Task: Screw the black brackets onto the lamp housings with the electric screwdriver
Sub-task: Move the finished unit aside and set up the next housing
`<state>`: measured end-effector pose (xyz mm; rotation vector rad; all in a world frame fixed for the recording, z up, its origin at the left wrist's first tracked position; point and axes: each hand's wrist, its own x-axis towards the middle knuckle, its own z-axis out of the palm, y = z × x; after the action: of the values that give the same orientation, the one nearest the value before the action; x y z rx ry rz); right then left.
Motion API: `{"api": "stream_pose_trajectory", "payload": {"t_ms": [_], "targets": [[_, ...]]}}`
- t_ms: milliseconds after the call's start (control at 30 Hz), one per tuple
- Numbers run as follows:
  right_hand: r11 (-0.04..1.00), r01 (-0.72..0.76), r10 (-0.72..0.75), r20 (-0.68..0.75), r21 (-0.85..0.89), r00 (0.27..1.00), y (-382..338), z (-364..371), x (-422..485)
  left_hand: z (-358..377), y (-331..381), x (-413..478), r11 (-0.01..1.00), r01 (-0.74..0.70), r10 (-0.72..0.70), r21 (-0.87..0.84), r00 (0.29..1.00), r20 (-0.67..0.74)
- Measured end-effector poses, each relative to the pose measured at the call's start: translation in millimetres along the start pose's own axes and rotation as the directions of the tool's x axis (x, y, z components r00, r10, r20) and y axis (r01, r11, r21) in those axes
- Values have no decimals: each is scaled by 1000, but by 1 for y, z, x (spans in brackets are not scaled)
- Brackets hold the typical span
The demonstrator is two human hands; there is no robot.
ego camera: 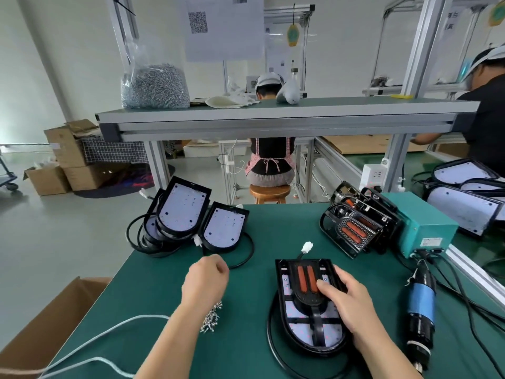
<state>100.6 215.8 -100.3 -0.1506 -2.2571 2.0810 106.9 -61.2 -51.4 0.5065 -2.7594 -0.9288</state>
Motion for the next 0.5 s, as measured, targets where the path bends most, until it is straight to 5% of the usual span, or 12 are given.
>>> {"api": "stream_pose_trajectory", "payload": {"t_ms": [233, 500], "targets": [[1000, -14, 14, -3, 18, 1000, 4, 1, 1, -39, -47, 19, 989, 27, -71, 144, 949, 308], [1000, 0, 1, 6, -7, 1000, 1, 1, 0, -25, -48, 18, 974, -131, 64, 188, 943, 327]]}}
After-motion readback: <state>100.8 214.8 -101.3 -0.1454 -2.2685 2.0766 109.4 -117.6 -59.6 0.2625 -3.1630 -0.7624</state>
